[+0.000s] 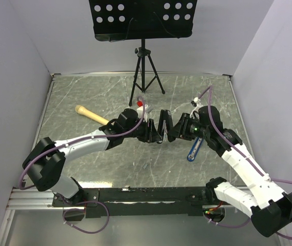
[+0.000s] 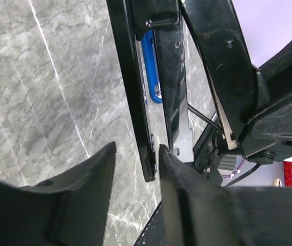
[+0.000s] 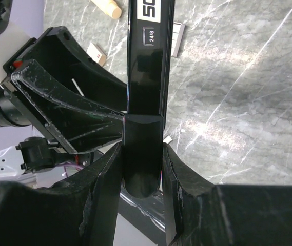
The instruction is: Unload the staples from the stapler
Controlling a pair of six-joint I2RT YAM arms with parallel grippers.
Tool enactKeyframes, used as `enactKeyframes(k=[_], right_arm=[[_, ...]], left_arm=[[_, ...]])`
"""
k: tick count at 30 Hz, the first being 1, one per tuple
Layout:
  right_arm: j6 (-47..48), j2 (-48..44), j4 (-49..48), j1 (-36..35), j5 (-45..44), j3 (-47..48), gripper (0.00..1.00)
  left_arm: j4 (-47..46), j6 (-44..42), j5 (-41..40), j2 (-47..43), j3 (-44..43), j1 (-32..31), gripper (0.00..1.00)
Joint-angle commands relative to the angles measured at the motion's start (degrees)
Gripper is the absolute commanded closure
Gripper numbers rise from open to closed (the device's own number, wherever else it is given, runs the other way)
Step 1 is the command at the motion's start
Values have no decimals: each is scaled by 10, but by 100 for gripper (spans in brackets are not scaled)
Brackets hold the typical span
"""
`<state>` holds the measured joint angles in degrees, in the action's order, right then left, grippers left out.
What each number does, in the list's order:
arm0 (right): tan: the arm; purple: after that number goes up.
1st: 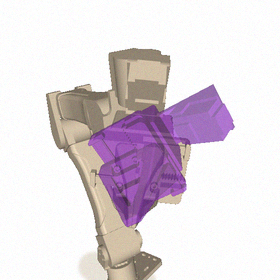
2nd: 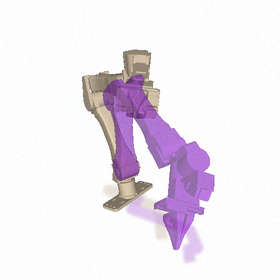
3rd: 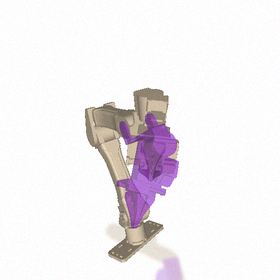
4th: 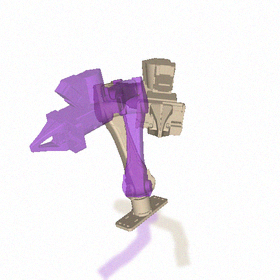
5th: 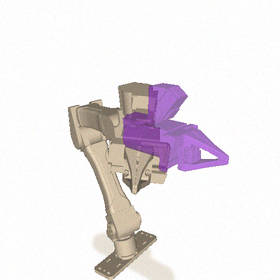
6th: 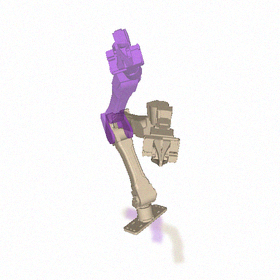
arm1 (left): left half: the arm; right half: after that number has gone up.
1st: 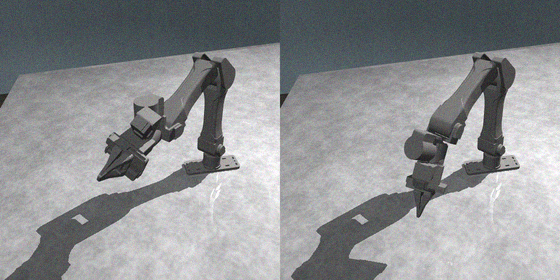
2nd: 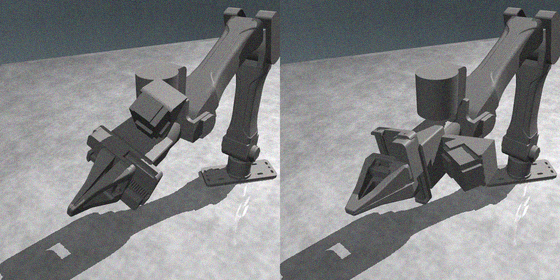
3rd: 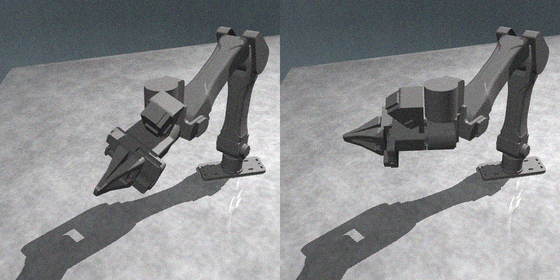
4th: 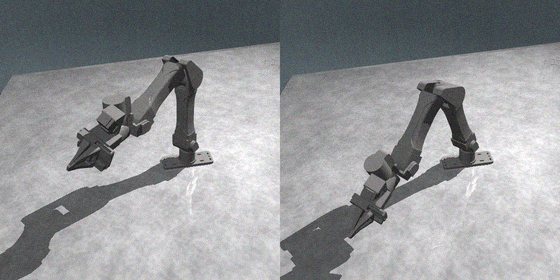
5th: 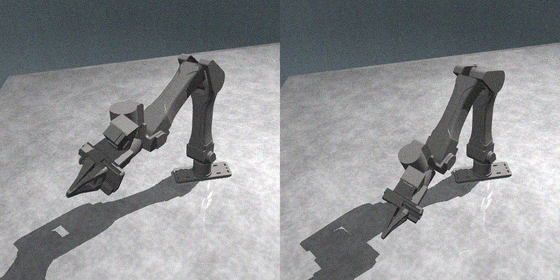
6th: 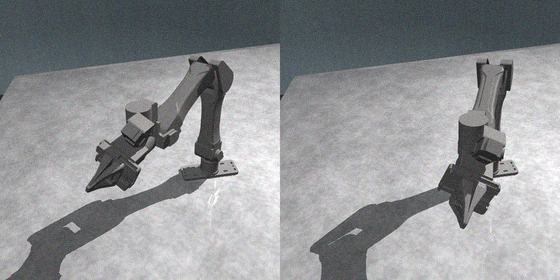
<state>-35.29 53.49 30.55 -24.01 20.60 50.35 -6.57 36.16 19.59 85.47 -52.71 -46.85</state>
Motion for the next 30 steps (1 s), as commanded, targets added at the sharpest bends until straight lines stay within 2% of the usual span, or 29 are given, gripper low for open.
enactKeyframes(k=[1, 3, 6, 7, 10, 12, 14, 15, 18, 25, 30], right_arm=[[-7, -1, -84, -3, 28, 5, 100], [-11, 4, -91, -4, 37, -1, 100], [-16, 9, -105, -4, 41, -10, 100], [-17, 12, -108, -4, 40, -14, 100], [-9, 13, -106, -4, 31, -18, 100], [-7, 12, -104, -3, 27, -21, 94], [-5, 9, -111, -4, 30, -31, 82], [-7, 6, -113, -4, 32, -35, 71], [-12, 0, -130, -5, 40, -58, 56], [-19, 1, -162, -17, 47, -103, 42], [-23, -2, -153, -27, 30, -112, 41]], left_arm=[[-37, 5, 18, 2, 1, 2, 51], [-57, 19, 44, 6, 1, 1, 50], [-81, 43, 84, 15, 2, 2, 61], [-97, 51, 92, 17, 4, 2, 74], [-121, 79, 121, 25, 9, 1, 99], [-134, 103, 133, 26, 16, 2, 99], [-157, 121, 135, 21, 24, 1, 99], [-161, 126, 132, 18, 30, 2, 99], [-167, 132, 121, 12, 31, 1, 99], [-188, 152, 124, 23, 30, 2, 99], [-187, 163, 119, 29, 23, 1, 99]])
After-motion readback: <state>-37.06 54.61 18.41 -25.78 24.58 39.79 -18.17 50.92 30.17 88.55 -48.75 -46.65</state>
